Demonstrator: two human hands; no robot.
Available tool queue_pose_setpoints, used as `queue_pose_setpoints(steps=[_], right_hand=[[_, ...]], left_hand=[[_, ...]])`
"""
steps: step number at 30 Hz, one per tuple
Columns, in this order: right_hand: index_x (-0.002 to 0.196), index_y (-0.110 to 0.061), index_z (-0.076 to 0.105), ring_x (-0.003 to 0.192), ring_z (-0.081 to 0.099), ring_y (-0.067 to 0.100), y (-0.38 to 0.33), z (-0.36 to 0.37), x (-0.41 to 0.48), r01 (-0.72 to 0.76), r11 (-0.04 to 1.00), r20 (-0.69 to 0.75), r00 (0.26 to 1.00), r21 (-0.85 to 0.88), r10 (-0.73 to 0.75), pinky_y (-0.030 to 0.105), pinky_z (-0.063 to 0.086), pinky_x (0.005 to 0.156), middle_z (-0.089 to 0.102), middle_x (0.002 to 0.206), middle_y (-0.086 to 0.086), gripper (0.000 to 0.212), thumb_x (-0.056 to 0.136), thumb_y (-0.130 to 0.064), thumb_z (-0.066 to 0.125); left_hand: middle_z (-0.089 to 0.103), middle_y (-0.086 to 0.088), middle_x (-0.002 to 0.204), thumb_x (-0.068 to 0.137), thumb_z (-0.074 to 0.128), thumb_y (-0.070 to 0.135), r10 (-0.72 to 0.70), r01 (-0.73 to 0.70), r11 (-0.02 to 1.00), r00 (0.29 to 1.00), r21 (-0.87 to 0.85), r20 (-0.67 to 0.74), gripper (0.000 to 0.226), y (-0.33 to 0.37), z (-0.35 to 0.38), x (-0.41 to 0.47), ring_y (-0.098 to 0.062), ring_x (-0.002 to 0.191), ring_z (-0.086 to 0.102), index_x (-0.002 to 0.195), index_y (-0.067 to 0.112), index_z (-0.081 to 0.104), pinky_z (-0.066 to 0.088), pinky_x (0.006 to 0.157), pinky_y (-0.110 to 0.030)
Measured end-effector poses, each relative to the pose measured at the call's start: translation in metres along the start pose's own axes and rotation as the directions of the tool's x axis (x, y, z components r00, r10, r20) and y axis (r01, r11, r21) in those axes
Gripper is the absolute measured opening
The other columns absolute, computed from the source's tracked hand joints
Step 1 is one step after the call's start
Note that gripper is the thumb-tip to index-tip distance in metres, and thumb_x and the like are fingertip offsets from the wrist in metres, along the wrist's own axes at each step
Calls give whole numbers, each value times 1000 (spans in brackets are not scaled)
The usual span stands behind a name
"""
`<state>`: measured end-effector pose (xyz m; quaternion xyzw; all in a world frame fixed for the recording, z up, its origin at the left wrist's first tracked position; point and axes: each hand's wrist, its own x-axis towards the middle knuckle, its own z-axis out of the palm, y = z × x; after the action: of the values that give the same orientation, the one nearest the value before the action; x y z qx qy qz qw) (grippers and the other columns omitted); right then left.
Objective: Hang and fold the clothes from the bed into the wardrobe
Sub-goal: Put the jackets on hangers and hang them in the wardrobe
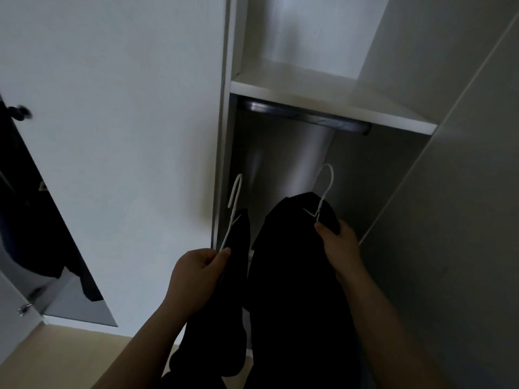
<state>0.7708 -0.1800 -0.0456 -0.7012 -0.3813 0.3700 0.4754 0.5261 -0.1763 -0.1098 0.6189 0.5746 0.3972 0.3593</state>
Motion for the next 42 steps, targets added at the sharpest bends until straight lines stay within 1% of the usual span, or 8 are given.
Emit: queue_pose_setpoints(steps=[5, 14, 21, 25, 29, 32, 36, 42], right_hand=[[88, -16, 55, 75, 57, 19, -13, 12, 24, 49, 999, -29, 998, 11, -49, 30, 45, 69, 58, 85, 7, 11, 97, -12, 50], [115, -4, 58, 102, 62, 31, -21, 44, 108, 161, 986, -45, 986, -47, -163, 44, 49, 96, 64, 110, 17, 24, 94, -14, 52], [108, -7, 61, 103, 62, 32, -30, 76, 192, 334, 937, -78, 936, -103, -343, 44, 50, 95, 65, 112, 18, 21, 91, -14, 52], [90, -18, 58, 95, 60, 21, -33, 91, 231, 410, 907, -84, 905, -92, -417, 29, 44, 80, 60, 96, 4, 3, 92, -18, 56], [113, -16, 63, 94, 53, 14, -44, 102, 264, 435, 900, -64, 898, -1, -435, 22, 37, 80, 57, 98, 1, 21, 94, -22, 56], [124, -12, 60, 111, 57, 21, -55, 108, 286, 464, 886, -80, 883, 10, -462, 20, 38, 85, 62, 119, 9, 30, 95, -17, 54], [124, -3, 59, 119, 56, 29, -65, 119, 309, 473, 881, -137, 872, -15, -471, 29, 43, 96, 61, 126, 17, 32, 94, -14, 56], [125, -1, 58, 118, 57, 31, -67, 125, 335, 429, 903, -127, 894, -34, -430, 36, 45, 99, 61, 126, 18, 34, 94, -16, 56]], left_hand=[[35, 6, 37, 92, 55, 39, 10, -10, 1000, 1000, 6, -4, 54, -14, 0, 16, -5, 37, 36, 46, 17, 40, 30, 41, -13], [40, 4, 39, 92, 55, 41, -34, 34, 999, 999, 9, -33, 52, -35, 20, 43, -4, 38, 39, 46, 18, 46, 31, 41, -12], [54, -11, 51, 93, 55, 39, -71, 72, 997, 994, 3, -84, 50, -47, 55, 81, -12, 48, 50, 65, -2, 63, 38, 51, -23], [59, -24, 62, 93, 55, 39, -58, 61, 998, 989, 15, -134, 50, -56, 70, 96, -21, 53, 52, 74, -8, 64, 39, 56, -30], [57, -19, 58, 92, 56, 36, -66, 69, 998, 984, 12, -167, 50, -62, 81, 106, -27, 52, 52, 70, -8, 62, 42, 56, -34], [56, -22, 58, 92, 56, 37, -82, 79, 997, 981, -21, -177, 51, -63, 86, 118, -25, 53, 53, 71, -9, 62, 40, 57, -32], [53, -12, 51, 92, 55, 38, -79, 77, 997, 981, -15, -178, 50, -67, 90, 126, -18, 48, 51, 67, -5, 63, 39, 54, -30], [60, -24, 65, 92, 56, 37, -107, 104, 994, 975, -24, -194, 48, -74, 93, 138, -37, 64, 62, 73, -5, 66, 42, 58, -30]])
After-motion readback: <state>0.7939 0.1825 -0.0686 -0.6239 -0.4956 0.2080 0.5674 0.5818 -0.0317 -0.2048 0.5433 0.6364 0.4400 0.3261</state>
